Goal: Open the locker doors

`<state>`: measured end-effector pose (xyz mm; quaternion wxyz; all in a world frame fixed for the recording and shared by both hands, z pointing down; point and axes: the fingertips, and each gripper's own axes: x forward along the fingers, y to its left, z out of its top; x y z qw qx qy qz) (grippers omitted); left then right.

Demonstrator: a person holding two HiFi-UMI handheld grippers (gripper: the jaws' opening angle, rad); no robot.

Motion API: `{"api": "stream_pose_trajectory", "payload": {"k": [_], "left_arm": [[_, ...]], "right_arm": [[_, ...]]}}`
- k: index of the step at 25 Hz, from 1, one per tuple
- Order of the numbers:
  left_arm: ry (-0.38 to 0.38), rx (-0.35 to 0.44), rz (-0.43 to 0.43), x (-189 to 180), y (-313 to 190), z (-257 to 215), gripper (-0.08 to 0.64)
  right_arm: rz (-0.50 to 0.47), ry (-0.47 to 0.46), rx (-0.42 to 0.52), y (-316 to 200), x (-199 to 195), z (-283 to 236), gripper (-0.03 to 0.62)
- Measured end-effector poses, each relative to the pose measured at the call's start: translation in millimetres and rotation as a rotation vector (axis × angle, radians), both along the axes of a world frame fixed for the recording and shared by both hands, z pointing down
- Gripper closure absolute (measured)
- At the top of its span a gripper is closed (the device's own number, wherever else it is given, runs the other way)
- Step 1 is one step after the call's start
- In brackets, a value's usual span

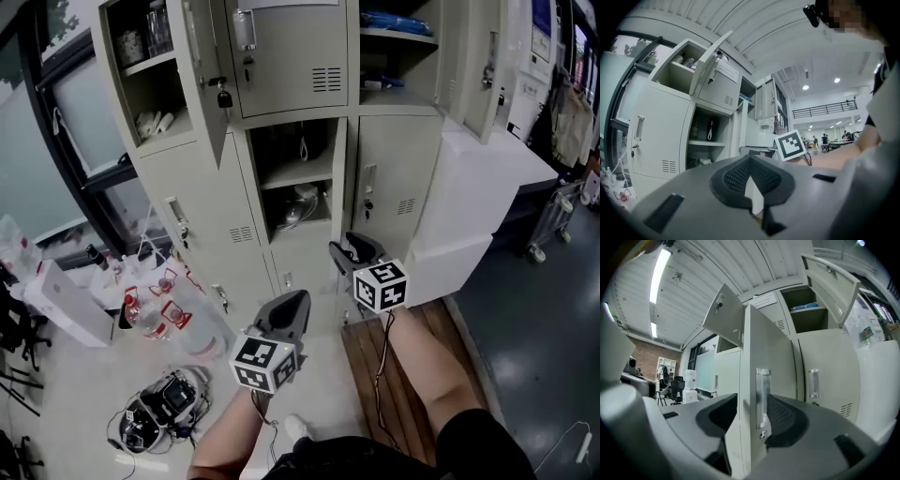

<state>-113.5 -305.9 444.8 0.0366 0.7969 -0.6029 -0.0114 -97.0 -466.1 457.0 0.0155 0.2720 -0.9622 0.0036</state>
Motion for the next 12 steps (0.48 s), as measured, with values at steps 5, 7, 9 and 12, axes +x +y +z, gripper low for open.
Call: {"api": "stream_pose_trajectory", "payload": {"k": [5,7,9,12], "left_arm": [[-0.005,0.011,-0.003,8.7,1.1,-7.7,0.561],[-0.003,0.008,-0.003,11.3,0.0,-6.3,0.561],[-0.002,0.004,-0.001,13.9,-1.3,-4.1,0.561],[-0.002,0.001,-0.001,16.7,-2.4,-2.2,0.561]], "right_arm": [[0.072,0.051,0.054,-8.7,9.0,-7.7,0.396],[0.110,0.070,0.058,-14.4,14.9,-7.1,0.446],[0.122,0.060,0.047,-17.3,21.2,-7.1,0.452],[0.124,0.050,0.034,-19.1,28.9,-6.1,0.457]]}}
